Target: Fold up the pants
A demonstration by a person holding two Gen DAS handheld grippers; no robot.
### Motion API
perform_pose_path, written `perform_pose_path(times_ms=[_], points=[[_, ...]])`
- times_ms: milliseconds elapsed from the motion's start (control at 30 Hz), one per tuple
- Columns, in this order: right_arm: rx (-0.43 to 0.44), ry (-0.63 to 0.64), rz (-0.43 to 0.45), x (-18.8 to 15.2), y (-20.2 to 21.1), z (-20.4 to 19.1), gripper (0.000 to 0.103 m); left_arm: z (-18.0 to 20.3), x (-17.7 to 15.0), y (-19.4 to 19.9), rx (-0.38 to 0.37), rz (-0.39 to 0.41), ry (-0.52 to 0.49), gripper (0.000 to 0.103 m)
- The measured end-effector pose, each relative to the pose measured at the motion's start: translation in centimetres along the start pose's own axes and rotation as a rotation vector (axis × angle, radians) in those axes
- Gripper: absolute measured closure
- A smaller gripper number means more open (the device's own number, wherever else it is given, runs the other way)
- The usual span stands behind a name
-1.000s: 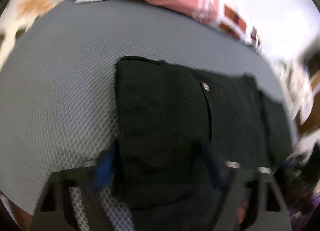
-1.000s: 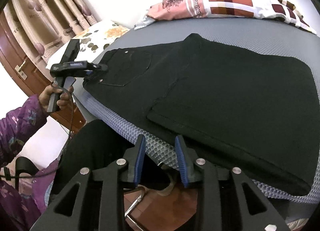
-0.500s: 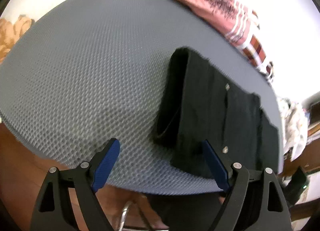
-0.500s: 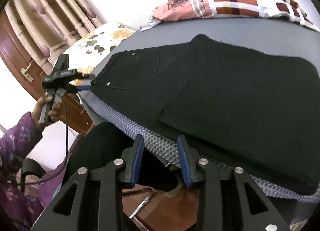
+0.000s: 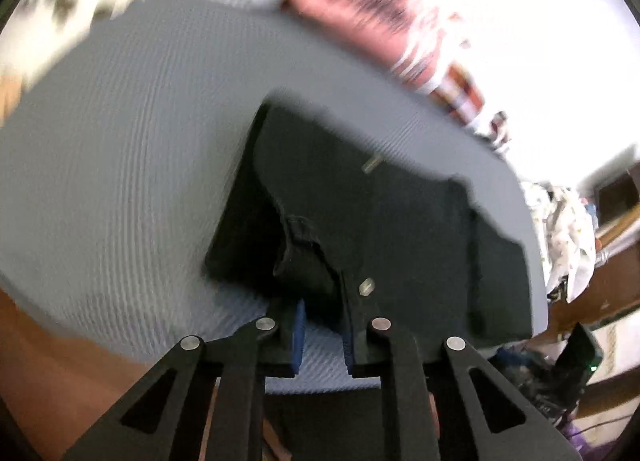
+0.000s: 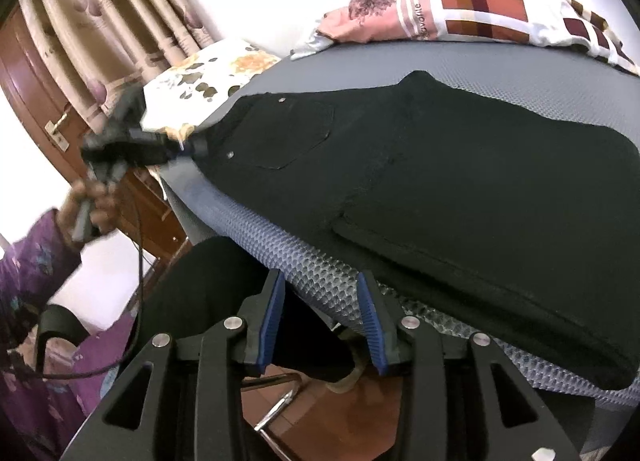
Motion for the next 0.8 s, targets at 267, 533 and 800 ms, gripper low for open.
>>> perform_pose_path(times_ms=[267, 533, 800], points=[[0.019, -0.009, -0.006, -0.1, -0.4, -0.1, 0.067, -4.3, -1.7, -3.8, 0.027, 0.004, -0.010, 0.083], [0.037, -0.010, -0.026, 0.0, -0.8, -0.2, 0.066, -3.6, -1.0, -2.3, 0.210, 0.071, -0.102, 0.029], [0.050, -0.036, -0.049, -0.2, -1.4, 0.1, 0.065, -4.7, 0.2, -4.0, 0.220, 0.018, -0.165, 0.025]])
Point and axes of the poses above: each gripper's, at about its wrist camera, not at the fingertips, and y roughly against the way its jaws point, z to its right, x to its top, the point moved 4 cm from there along -y, roughly the way its jaws point, and after that the axes turned 4 degrees about y, right-handed, at the moved point
